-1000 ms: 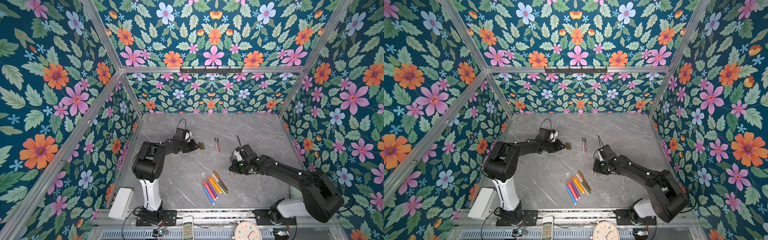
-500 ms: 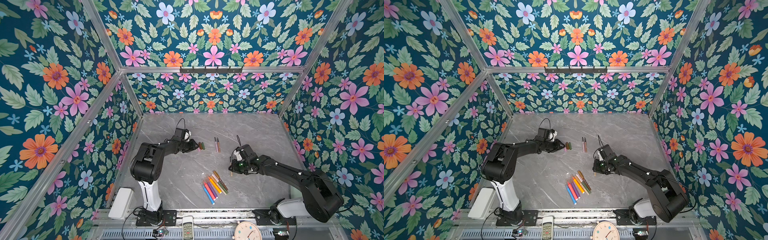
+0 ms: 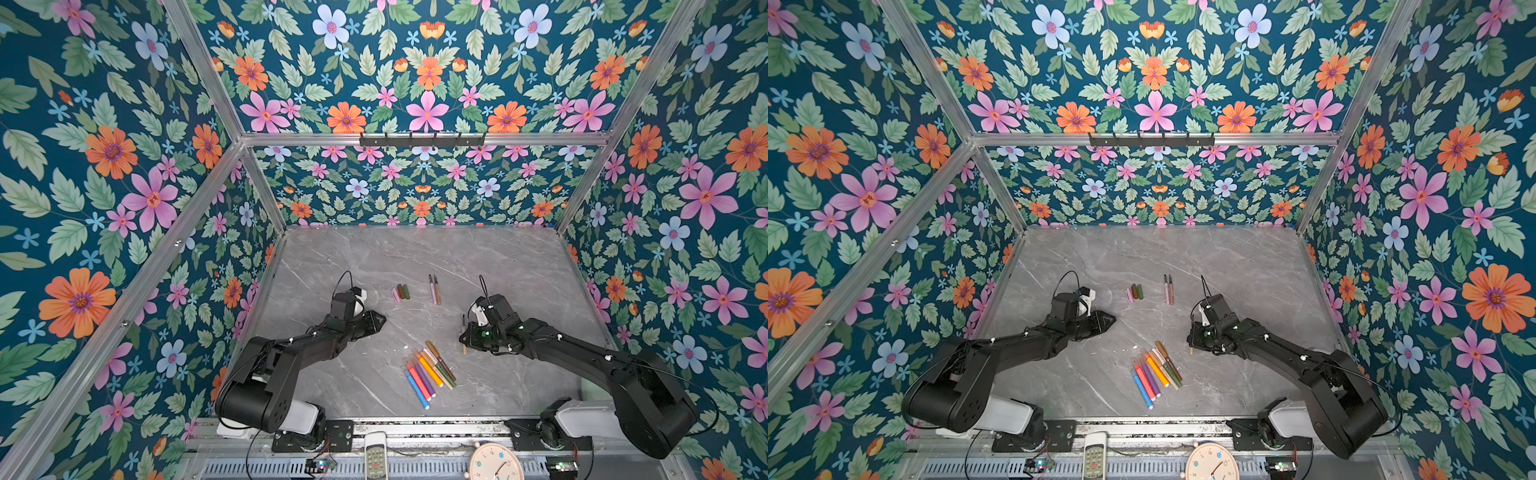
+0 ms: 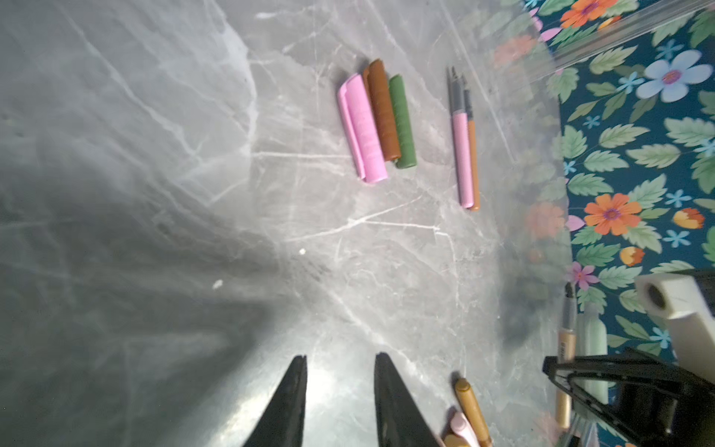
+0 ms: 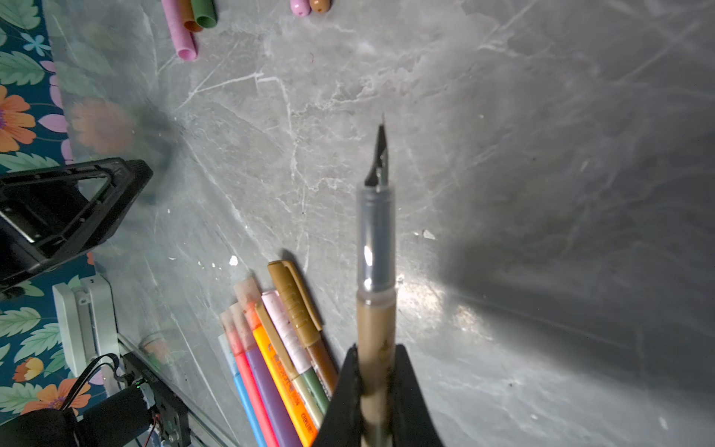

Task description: Open the pen caps

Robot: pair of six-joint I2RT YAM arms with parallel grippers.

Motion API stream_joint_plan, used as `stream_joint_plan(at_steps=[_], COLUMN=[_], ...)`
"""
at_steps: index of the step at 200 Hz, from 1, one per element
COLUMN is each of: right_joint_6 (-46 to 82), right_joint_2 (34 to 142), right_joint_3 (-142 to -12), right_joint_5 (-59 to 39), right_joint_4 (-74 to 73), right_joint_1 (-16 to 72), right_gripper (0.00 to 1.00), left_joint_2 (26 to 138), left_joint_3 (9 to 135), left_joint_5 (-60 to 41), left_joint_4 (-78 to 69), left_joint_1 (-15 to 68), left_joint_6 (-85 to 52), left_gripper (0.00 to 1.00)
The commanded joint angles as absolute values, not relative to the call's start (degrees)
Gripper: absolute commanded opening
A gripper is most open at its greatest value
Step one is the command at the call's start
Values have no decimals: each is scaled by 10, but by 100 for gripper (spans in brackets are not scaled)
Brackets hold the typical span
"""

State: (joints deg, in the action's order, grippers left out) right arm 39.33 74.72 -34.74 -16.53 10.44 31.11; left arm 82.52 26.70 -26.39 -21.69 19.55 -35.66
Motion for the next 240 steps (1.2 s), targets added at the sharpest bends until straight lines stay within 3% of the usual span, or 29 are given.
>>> stream_joint_plan(at_steps=[1, 79, 199, 240], right_joint_6=[398, 391, 547, 555], right_joint_2=[733, 791, 772, 799], right_joint_3=[-338, -371, -249, -264], right_joint_5=[-166, -202, -219, -207], right_joint_4=[86, 102, -38, -52], right_joint_1=[311, 302, 307, 319], right_gripper=[0, 0, 0, 0], left_joint_2=[841, 846, 641, 601], left_joint_3=[273, 228, 107, 86], left_joint_5=[-253, -271, -301, -290], left_joint_4=[-288, -313, -309, -316], left_joint_1=[196, 200, 201, 201], left_joint_6=[-367, -408, -444, -448], left_gripper=[32, 30, 32, 33])
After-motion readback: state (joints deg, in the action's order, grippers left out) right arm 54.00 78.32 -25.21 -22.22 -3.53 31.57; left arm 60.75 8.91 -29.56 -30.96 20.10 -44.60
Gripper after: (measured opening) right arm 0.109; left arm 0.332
